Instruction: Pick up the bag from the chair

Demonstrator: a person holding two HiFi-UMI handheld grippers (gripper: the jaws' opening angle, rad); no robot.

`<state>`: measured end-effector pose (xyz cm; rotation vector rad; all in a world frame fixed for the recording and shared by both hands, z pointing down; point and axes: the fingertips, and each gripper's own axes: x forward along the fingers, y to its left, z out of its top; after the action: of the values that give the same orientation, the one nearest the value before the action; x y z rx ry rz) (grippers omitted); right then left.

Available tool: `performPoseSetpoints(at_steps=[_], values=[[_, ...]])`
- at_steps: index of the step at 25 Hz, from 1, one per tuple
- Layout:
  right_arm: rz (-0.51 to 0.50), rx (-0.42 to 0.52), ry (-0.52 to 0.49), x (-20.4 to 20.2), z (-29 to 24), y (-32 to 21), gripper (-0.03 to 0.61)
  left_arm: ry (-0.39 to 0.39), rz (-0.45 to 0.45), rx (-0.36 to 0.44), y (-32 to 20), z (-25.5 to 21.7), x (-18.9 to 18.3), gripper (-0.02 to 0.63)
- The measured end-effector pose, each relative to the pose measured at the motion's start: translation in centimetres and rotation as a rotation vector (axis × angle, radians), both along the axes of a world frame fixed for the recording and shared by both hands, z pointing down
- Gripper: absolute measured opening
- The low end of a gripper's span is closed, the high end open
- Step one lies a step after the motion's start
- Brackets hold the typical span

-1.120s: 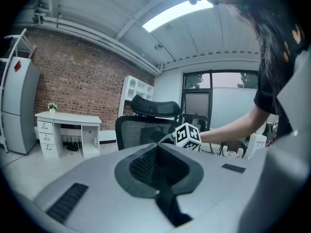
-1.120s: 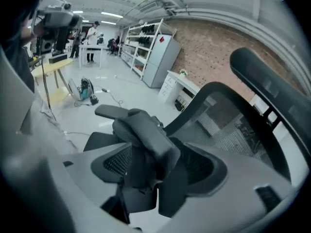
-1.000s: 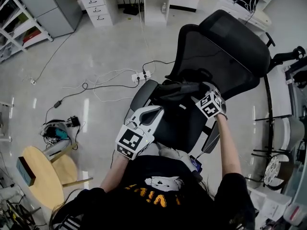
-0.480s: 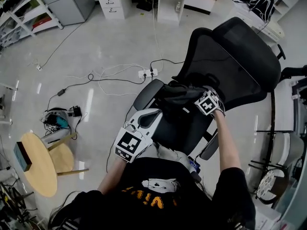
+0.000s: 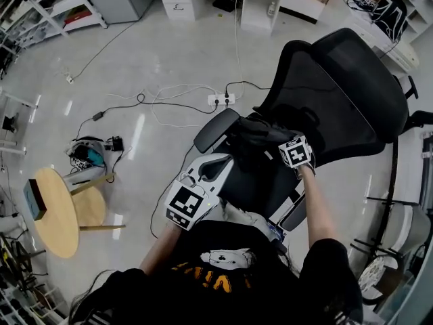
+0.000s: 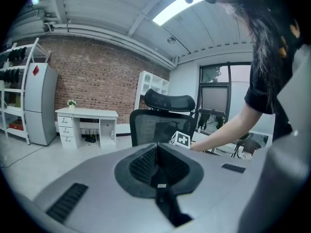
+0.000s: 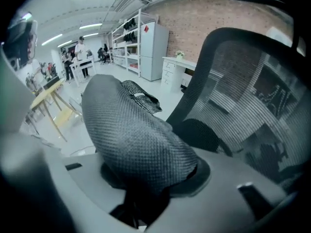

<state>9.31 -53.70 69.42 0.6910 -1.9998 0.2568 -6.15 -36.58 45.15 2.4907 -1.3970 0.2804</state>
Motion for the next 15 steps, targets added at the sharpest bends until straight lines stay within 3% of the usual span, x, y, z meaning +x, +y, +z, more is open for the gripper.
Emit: performPoseSetpoints(at_steps=[5, 11, 15], values=[[0.079, -0.032, -0.109, -0.6, -1.2, 1.8, 0.104, -0.013, -0.038, 0.004, 0.2, -0.3, 0.0, 0.009], [0.104, -0.029, -0.178, -1.1, -3.7, 3.6, 0.089, -0.024, -0.065, 0.011, 0.8, -0.6, 0.9, 0.009], [0.177, -0.048, -0.277, -0.6, -6.0, 4.5, 0.078, -0.029, -0.076, 0.016, 1.3, -0.9, 1.7, 0.009]])
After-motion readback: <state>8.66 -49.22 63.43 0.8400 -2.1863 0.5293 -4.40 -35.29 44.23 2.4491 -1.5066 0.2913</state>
